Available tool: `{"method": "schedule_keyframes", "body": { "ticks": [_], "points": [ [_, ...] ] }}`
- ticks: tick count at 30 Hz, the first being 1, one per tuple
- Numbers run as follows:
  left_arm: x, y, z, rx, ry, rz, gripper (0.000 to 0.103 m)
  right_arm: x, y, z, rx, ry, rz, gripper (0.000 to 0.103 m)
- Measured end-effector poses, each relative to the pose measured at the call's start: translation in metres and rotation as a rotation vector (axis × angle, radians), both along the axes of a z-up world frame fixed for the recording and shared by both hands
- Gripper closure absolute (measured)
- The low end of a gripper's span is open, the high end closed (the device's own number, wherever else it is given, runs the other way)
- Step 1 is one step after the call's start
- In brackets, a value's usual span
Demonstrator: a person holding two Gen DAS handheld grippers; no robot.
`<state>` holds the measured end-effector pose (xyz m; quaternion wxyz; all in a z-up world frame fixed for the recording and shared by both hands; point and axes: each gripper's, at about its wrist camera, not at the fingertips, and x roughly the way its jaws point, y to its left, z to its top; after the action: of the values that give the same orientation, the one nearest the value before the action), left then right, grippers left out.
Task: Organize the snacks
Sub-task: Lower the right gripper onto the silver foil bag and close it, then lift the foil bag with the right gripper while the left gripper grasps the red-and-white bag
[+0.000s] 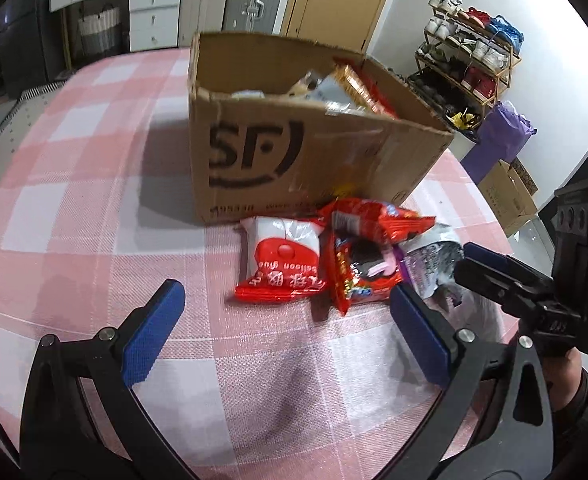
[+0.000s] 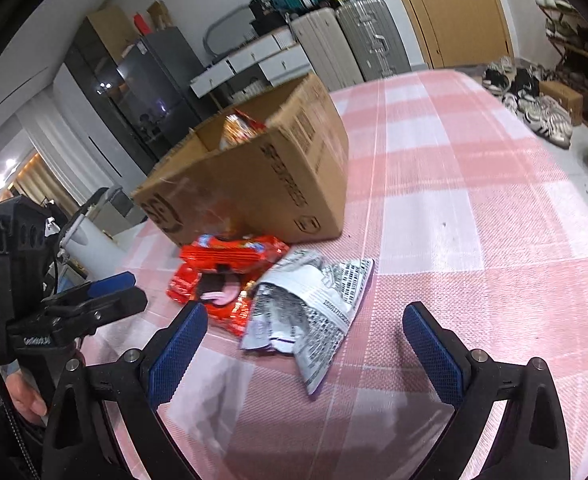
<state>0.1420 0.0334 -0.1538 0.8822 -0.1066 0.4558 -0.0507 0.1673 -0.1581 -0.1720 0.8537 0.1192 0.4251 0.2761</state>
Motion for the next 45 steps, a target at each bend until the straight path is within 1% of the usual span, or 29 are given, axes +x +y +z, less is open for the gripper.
{"method": "schedule_keyframes", "body": {
  "ticks": [3, 8, 10, 12, 14, 15, 16, 18, 22, 25, 28, 31, 32, 35, 36, 39, 45],
  "points": [
    [0.006, 0.003, -0.010, -0.026, 0.012, 0.002, 0.001, 0.008, 0.009, -0.005, -0.006, 0.007, 0.013, 0.003],
    [0.014, 0.000, -0.022, -0.024, 0.026, -0.005, 0.001, 0.019, 0.021, -0.009, -0.032, 0.006, 0.020, 0.004],
    [0.018, 0.000, -0.027, -0.025, 0.032, -0.004, 0.001, 0.020, 0.024, -0.009, -0.050, 0.006, 0.020, 0.024],
    [0.022, 0.001, -0.031, -0.031, 0.041, -0.001, 0.001, 0.022, 0.028, -0.009, -0.086, -0.004, 0.022, 0.031],
    [0.024, 0.002, -0.035, -0.039, 0.045, 0.006, 0.001, 0.022, 0.029, -0.009, -0.111, -0.013, 0.030, 0.035],
    [0.025, 0.002, -0.037, -0.042, 0.045, 0.008, 0.001, 0.021, 0.030, -0.010, -0.126, -0.019, 0.038, 0.039],
    [0.027, 0.002, -0.038, -0.043, 0.046, 0.011, 0.001, 0.020, 0.030, -0.010, -0.136, -0.027, 0.047, 0.044],
    [0.029, 0.002, -0.040, -0.045, 0.045, 0.016, 0.001, 0.019, 0.030, -0.010, -0.134, -0.033, 0.055, 0.048],
    [0.029, 0.000, -0.037, -0.044, 0.044, 0.018, 0.001, 0.019, 0.027, -0.012, -0.095, -0.019, 0.071, 0.051],
    [0.018, 0.002, -0.034, -0.037, 0.038, 0.019, 0.001, 0.017, 0.022, -0.011, -0.062, -0.017, 0.066, 0.051],
    [0.017, 0.002, -0.032, -0.035, 0.035, 0.025, 0.001, 0.007, 0.015, -0.007, -0.020, -0.022, 0.059, 0.051],
    [0.011, 0.005, -0.027, -0.030, 0.031, 0.035, 0.001, 0.001, 0.008, -0.005, -0.001, -0.026, 0.052, 0.051],
    [0.008, 0.009, -0.025, -0.023, 0.030, 0.042, 0.001, -0.001, 0.006, -0.004, 0.013, -0.020, 0.061, 0.051],
    [0.002, 0.015, -0.014, 0.048, -0.012, 0.086, 0.001, -0.010, 0.003, -0.003, 0.019, -0.025, 0.079, 0.051],
    [0.004, 0.015, -0.014, 0.058, -0.011, 0.088, 0.001, -0.014, 0.003, -0.002, 0.022, -0.029, 0.085, 0.051],
    [0.014, 0.013, -0.015, 0.045, 0.013, 0.080, 0.001, -0.021, -0.001, 0.000, 0.036, -0.034, 0.084, 0.051],
    [0.030, 0.008, -0.025, 0.118, 0.038, 0.071, 0.001, -0.028, -0.008, 0.004, 0.043, -0.052, 0.080, 0.051]
  ]
}}
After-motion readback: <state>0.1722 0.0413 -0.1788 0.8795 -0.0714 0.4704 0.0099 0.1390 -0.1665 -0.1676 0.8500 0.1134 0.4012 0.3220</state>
